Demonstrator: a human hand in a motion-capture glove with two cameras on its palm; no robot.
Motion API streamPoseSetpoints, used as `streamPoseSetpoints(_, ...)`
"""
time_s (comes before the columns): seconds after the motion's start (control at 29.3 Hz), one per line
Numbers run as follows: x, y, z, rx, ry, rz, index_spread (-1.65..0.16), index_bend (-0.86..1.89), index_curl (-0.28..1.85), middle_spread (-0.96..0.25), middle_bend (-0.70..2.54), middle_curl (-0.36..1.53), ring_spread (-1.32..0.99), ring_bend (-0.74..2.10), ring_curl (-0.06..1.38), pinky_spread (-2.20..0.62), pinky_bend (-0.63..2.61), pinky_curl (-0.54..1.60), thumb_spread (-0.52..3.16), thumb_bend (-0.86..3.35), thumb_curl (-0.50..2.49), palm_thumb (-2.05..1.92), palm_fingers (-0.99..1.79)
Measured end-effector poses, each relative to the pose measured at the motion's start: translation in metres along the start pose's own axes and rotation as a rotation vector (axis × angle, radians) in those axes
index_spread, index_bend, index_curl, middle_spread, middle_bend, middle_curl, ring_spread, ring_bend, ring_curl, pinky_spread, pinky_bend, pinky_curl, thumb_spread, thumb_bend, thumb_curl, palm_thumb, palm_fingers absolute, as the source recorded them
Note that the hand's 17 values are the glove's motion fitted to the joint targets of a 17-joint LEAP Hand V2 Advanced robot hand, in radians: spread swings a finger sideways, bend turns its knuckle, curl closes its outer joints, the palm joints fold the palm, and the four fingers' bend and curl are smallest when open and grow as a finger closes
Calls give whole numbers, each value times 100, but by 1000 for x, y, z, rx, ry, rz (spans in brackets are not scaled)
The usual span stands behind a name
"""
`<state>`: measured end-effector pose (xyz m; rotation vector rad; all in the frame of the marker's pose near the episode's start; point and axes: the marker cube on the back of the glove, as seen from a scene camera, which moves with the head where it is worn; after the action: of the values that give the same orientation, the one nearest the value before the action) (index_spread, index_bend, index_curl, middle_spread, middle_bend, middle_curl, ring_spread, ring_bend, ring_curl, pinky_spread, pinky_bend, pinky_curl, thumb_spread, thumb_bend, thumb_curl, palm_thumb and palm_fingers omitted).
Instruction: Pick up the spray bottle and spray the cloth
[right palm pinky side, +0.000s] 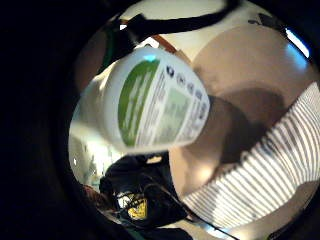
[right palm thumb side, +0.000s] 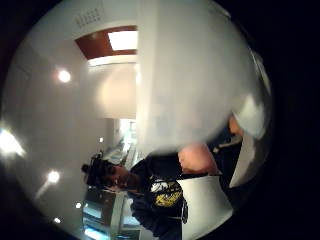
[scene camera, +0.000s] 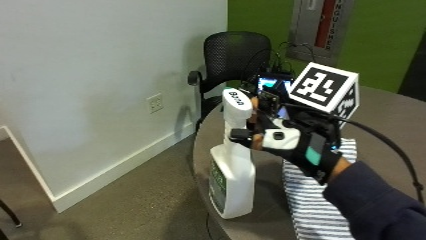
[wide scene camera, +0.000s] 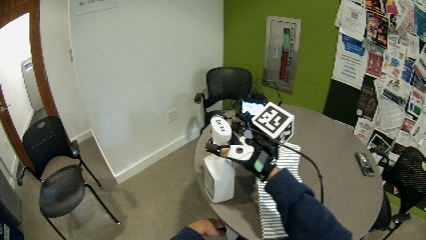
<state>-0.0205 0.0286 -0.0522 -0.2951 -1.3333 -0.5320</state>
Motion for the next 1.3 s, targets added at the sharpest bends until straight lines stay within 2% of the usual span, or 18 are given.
streamPoseSetpoints(0.1,-1,27,-12,-46,50,46,-39,12,6,-6,51,43,-8,46,38,8,75,45,94,-9,57,59,3)
streamPoseSetpoints(0.2,-9,75,-21,-16,130,109,-40,18,9,-2,36,38,-2,34,33,14,79,43,97,-7,53,53,-9)
streamPoseSetpoints(0.44,7,188,-40,199,466,386,-42,27,17,2,27,34,6,20,24,23,71,38,106,-1,50,58,4)
streamPoseSetpoints(0.61,32,251,-48,350,677,600,-42,35,22,3,24,32,8,17,22,27,61,34,110,-1,48,60,12)
streamPoseSetpoints(0.72,52,279,-47,376,733,748,-42,35,24,3,23,32,9,17,22,28,59,33,112,-1,47,61,12)
streamPoseSetpoints(0.89,74,297,-49,287,750,850,-42,30,26,3,21,32,10,17,22,30,58,33,113,-1,46,64,10)
streamPoseSetpoints(1.3,47,275,-38,66,912,832,-44,20,27,6,16,30,13,17,21,32,62,34,110,-2,44,71,2)
